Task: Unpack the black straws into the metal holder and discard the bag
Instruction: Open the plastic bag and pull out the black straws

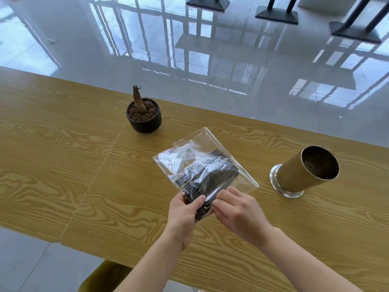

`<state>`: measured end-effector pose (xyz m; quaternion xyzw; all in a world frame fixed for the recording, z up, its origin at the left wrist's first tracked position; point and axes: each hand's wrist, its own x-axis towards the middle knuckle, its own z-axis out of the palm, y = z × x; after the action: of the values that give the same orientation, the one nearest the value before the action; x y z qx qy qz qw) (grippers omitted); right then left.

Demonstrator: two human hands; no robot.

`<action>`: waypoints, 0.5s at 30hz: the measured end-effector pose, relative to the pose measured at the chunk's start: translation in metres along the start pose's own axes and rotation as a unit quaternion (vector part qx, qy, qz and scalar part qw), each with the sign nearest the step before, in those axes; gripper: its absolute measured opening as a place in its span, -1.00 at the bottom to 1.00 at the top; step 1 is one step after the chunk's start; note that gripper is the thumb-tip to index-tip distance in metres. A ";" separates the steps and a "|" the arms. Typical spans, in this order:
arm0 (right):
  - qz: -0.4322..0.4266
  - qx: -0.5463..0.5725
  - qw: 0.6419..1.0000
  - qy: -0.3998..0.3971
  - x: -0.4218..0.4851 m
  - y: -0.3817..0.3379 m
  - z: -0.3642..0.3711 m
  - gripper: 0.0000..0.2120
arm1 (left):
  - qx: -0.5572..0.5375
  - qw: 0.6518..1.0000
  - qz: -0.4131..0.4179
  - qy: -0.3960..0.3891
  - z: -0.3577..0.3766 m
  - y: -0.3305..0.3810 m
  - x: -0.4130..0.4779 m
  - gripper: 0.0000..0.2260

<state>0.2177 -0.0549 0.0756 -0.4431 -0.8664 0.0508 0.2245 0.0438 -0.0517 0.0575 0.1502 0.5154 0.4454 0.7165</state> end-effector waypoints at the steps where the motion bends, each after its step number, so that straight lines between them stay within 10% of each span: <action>1: 0.021 0.012 1.000 -0.003 0.003 -0.001 -0.001 -0.82 | 0.000 1.000 0.001 -0.003 -0.001 0.001 -0.001 -0.81; 8: 0.373 0.177 0.910 0.040 0.022 0.021 -0.021 -0.87 | 0.049 0.999 0.023 0.006 -0.022 0.009 -0.004 -0.76; 15: 0.404 0.272 0.873 0.032 0.029 0.018 -0.032 -0.92 | 0.088 0.995 0.053 -0.006 -0.024 0.019 -0.006 -0.76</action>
<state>0.2303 -0.0250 0.1094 -0.6770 -0.5566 0.3566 0.3235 0.0138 -0.0518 0.0637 0.2423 0.5399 0.4349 0.6787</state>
